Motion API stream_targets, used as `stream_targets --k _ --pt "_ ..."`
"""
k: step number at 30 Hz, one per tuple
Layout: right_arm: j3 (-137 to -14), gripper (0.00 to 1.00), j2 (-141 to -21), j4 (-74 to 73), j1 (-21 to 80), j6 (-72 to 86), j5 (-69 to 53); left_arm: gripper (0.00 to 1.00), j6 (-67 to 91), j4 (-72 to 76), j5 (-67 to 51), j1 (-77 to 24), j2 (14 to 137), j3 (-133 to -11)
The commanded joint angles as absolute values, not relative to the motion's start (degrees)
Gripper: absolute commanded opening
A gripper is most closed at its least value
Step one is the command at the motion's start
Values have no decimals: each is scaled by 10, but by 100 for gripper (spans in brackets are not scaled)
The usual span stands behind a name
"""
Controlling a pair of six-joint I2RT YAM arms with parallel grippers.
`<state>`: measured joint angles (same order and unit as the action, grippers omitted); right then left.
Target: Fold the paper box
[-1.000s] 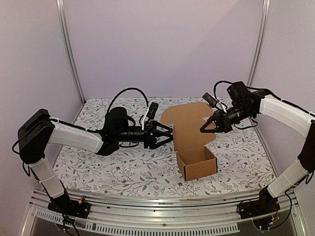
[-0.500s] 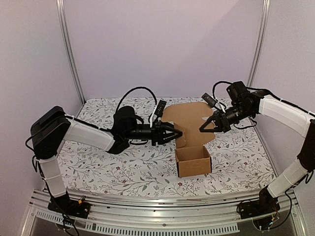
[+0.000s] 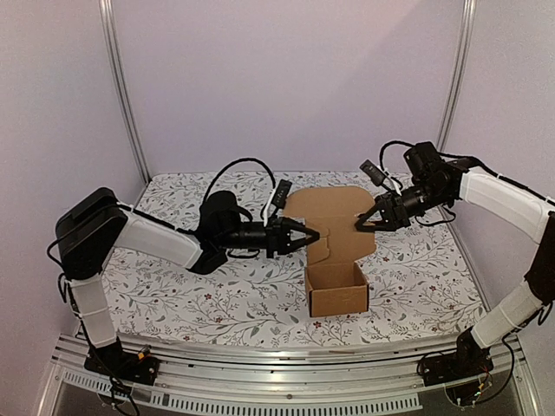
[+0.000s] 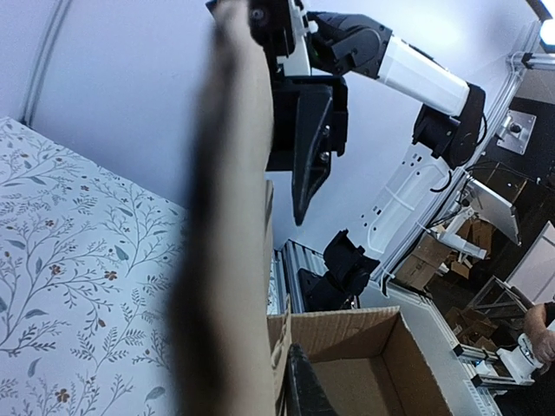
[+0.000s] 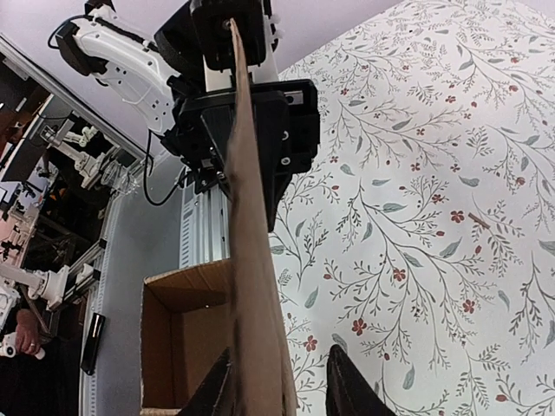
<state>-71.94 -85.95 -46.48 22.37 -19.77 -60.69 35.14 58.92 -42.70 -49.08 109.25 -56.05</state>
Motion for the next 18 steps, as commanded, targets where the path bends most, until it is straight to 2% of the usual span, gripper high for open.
stream_targets --k 1,4,7,11,18 --pt "-728 33 -822 -471 140 -185 -664 9 342 566 -427 -488 1038 -537" --pt "-729 34 -830 -470 88 -174 -694 9 338 553 -435 -488 1024 -532" --pt "-717 34 -844 -467 80 -171 -653 9 346 570 -436 -488 1020 -528" --pt "-708 35 -868 -482 87 -179 -673 9 351 579 -410 -488 1020 -525" --pt "-729 38 -866 -578 148 -289 -691 8 328 536 -336 -488 1011 -523"
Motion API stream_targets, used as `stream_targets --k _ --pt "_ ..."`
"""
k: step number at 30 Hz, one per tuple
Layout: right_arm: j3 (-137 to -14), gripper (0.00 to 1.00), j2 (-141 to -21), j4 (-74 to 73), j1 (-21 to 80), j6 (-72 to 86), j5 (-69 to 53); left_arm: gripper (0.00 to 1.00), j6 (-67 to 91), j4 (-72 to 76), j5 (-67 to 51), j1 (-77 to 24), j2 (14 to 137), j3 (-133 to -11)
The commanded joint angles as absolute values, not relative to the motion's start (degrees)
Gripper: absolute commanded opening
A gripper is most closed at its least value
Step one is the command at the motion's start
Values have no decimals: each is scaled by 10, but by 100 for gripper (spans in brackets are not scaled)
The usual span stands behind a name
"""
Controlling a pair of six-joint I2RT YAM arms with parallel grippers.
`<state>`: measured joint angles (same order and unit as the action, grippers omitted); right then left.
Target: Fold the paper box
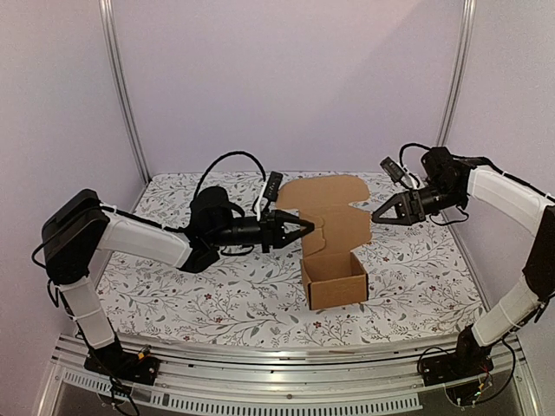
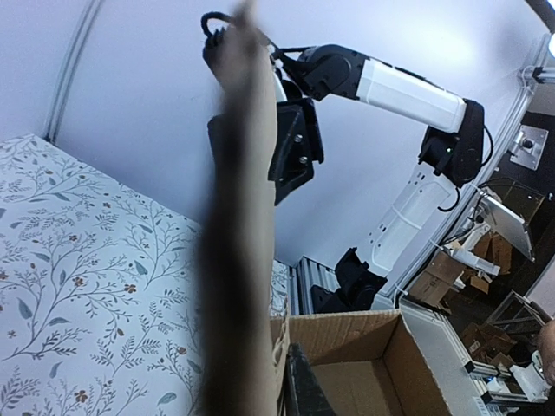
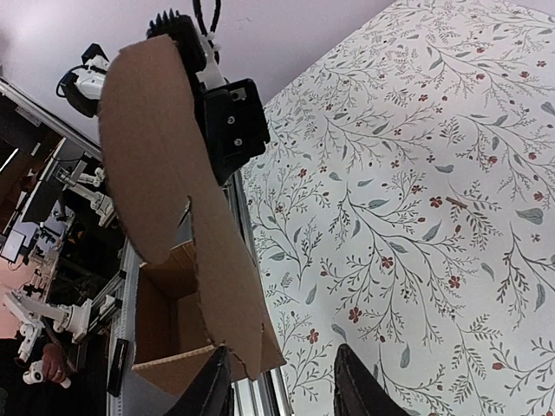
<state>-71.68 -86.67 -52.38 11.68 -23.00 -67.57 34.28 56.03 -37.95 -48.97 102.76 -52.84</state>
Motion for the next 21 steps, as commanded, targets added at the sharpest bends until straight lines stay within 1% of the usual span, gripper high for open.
stream_targets --k 1,7,9,10,12,14,15,17,21 --pt "-729 38 -866 -578 155 -289 -686 8 328 534 -334 -488 1010 -523" --pt "-733 39 -875 -573 185 -284 -674 8 325 508 -297 -488 1011 -526" --pt "-731 37 -877 -568 192 -282 -668 8 329 510 -297 -489 1015 -529" --pt "-731 30 -877 -560 193 -275 -663 8 329 511 -294 -489 1017 -529" --pt "-726 13 -876 -516 195 -247 -627 8 331 507 -284 -489 1018 -529" --pt "-706 3 -867 -445 195 -164 -566 8 334 511 -279 -489 1022 -530" --pt "-698 1 -859 -418 196 -126 -549 8 336 513 -274 -491 1024 -531" --pt "-685 1 -839 -381 210 -75 -488 8 339 515 -259 -497 1029 -534" --pt "-671 0 -809 -354 273 -54 -363 7 340 526 -212 -513 1041 -541"
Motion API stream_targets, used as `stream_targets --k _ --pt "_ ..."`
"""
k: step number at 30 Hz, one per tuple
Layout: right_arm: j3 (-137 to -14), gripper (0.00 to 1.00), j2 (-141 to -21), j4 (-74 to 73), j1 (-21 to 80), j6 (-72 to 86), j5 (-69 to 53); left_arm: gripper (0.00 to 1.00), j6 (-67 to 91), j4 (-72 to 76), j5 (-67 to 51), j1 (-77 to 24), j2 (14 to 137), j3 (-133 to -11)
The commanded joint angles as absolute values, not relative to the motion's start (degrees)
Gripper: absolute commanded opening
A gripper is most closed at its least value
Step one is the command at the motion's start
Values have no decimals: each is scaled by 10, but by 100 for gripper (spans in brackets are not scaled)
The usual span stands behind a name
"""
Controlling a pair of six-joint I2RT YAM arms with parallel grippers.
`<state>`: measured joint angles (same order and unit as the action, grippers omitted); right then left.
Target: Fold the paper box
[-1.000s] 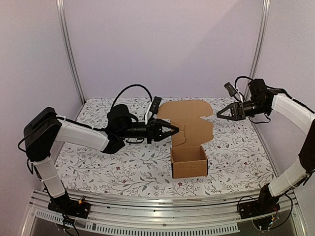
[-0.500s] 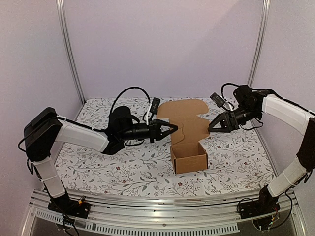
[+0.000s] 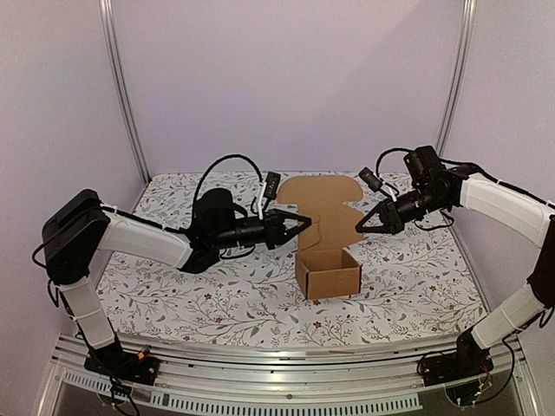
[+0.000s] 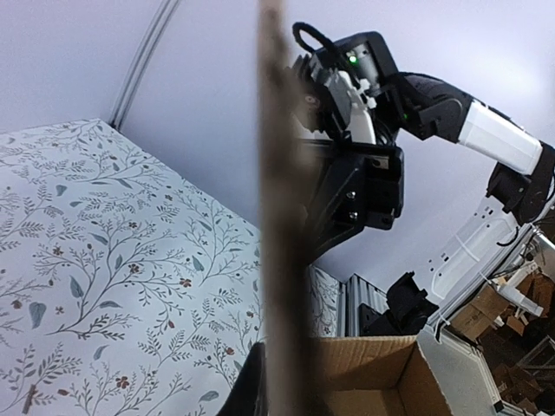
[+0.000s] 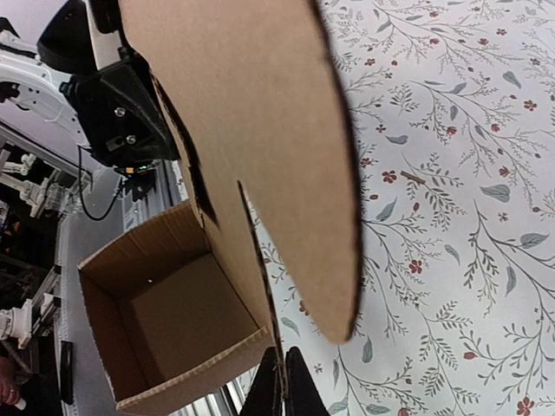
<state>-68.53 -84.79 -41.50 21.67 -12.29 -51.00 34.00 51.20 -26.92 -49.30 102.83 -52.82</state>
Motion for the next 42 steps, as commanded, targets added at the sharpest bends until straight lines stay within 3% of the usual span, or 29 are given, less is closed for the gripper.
stream_targets --k 1,5,16,21,24,28,31,38,42 --pt "-673 0 -807 -354 289 -51 -319 7 338 527 -200 -518 1044 -544" --pt "-688 1 -808 -357 327 -36 -246 7 322 501 -166 -537 1055 -568" --pt "-698 5 -816 -333 331 38 -327 7 305 465 -134 -560 1080 -600" --pt "-698 16 -830 -364 329 39 -321 7 297 463 -120 -561 1074 -596" --pt "-702 21 -798 -411 296 -23 -336 7 288 455 -139 -552 1055 -584" --pt "-702 30 -742 -473 197 -90 -443 7 289 480 -219 -526 1031 -559" --pt "-691 31 -713 -504 147 -155 -501 8 291 503 -280 -517 1021 -552" --pt "-667 31 -723 -482 133 -192 -454 7 367 630 -335 -501 1032 -524" --pt "-664 34 -753 -479 144 -188 -489 8 397 691 -324 -499 1042 -511"
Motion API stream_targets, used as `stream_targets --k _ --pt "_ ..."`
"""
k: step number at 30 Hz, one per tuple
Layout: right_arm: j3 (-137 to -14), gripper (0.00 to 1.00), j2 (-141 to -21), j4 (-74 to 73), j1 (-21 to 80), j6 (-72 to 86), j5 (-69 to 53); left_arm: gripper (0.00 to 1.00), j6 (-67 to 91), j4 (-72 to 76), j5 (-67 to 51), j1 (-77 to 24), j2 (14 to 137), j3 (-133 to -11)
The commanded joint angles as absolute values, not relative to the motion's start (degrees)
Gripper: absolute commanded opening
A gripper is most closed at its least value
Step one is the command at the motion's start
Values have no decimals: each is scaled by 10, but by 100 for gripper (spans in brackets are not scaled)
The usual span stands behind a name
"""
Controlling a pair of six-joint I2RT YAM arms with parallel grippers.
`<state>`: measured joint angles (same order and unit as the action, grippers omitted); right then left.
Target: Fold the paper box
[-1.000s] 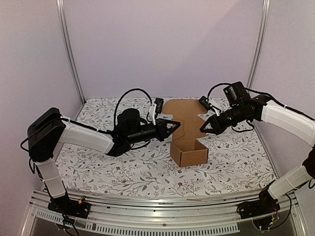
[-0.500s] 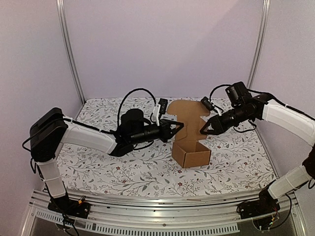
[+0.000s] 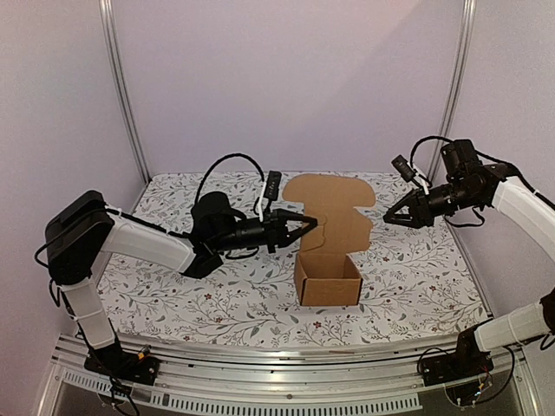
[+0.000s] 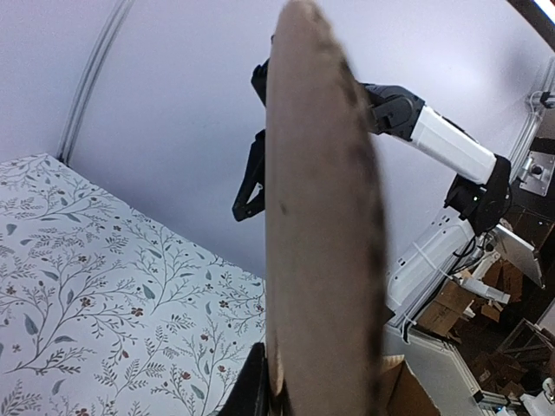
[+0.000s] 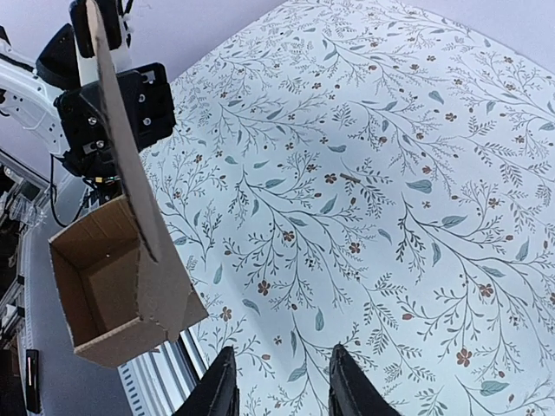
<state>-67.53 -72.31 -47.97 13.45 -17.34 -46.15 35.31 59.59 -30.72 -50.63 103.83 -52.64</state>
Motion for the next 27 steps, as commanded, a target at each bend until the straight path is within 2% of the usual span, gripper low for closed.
stream_targets --k 1,9,17,27 --pt "-666 35 -760 -480 151 -187 -498 8 403 701 -321 -499 1046 -511" --pt "-682 37 -770 -473 236 -183 -554 8 421 726 -296 -500 1065 -515" --pt "-705 40 -801 -466 254 -164 -612 8 419 716 -283 -501 1067 -514" --pt "-711 40 -845 -400 263 -95 -620 8 438 732 -301 -515 1096 -537"
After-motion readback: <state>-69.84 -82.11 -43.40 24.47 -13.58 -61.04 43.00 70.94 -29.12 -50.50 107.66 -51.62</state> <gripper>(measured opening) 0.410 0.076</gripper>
